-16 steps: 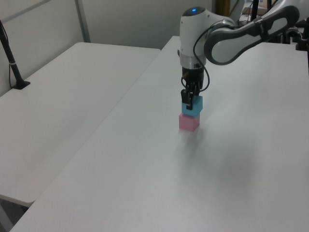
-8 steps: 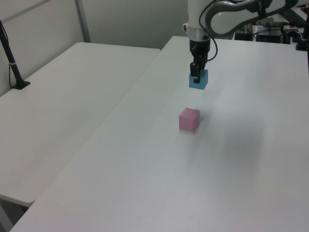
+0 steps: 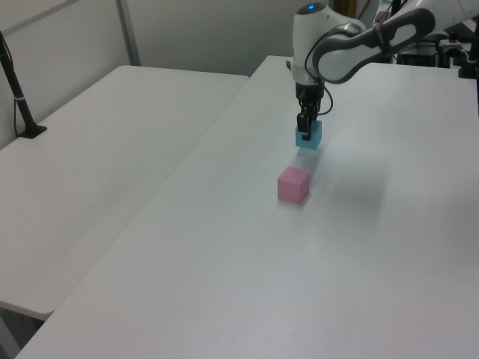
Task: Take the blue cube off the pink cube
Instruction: 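Lift the blue cube up off the pink cube, then move the blue cube beside the pink cube, set it down, release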
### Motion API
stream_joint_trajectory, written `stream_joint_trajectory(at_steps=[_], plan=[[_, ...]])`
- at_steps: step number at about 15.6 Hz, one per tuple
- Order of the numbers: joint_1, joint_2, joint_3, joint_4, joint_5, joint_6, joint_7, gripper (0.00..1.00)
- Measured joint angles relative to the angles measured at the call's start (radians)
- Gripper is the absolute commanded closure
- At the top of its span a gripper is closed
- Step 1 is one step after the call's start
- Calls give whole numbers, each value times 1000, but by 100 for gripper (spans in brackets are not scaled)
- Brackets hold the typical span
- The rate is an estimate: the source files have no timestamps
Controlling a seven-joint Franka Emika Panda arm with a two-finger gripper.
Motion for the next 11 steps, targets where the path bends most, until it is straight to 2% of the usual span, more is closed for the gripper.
stream_joint_trajectory(at_steps=[3,6,11], plan=[[-5,15,0,3,-1,14,-2,0],[0,-16,4,20,-1,5,-2,0],[80,-195,12,34,-1,-215,58,0]])
